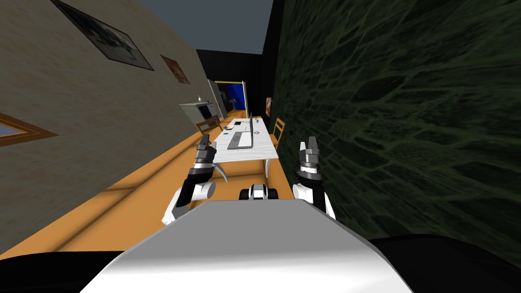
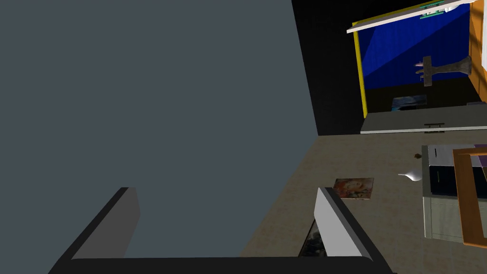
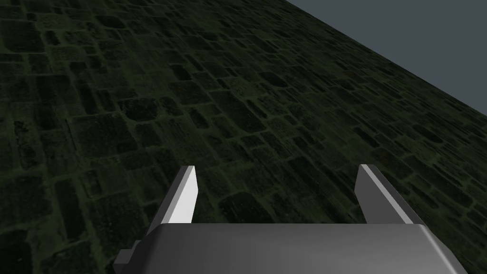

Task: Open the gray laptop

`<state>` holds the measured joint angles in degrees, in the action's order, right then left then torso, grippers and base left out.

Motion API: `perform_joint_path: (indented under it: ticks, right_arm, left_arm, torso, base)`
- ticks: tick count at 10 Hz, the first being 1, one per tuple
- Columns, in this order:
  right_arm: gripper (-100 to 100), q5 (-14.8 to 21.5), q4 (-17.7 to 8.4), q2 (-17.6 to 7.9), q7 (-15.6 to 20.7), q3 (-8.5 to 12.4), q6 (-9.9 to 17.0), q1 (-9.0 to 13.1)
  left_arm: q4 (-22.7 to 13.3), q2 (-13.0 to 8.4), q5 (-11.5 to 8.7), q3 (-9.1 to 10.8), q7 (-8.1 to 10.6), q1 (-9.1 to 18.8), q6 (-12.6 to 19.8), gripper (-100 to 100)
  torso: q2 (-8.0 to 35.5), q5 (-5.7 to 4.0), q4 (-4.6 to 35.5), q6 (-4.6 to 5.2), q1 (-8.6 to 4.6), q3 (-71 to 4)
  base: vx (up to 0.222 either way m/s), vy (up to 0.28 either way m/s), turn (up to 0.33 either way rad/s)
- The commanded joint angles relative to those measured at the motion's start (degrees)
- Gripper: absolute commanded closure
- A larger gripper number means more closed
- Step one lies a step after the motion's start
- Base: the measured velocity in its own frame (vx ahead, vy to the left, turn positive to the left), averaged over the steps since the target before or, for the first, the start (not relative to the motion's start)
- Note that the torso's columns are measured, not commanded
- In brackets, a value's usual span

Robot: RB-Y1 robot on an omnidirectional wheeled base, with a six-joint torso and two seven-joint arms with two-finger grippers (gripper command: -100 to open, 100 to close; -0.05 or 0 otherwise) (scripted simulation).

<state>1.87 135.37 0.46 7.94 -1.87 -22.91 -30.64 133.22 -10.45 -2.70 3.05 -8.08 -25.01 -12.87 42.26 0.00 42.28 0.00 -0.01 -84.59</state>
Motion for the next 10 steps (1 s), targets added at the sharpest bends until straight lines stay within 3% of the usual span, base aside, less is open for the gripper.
perform_joint_path:
  ticks: [1,10]
  right_arm:
    - [0,0.0,0.0,0.0,0.0,0.0,0.0,0.0]
    - [0,0.0,0.0,0.0,0.0,0.0,0.0,0.0]
  left_arm:
    - [0.15,-0.82,-0.03,0.8,0.0,1.11,3.56,-100]
    - [0.27,-3.1,-0.18,4.03,0.05,5.67,15.52,-100]
  torso:
    - [0.08,0.02,0.02,-0.02,0.06,0.05]
    - [-0.01,-0.01,0.0,0.0,-0.04,0.0]
  base:
    - [0.019,-0.044,-0.052]
    - [0.03,-0.054,-0.057]
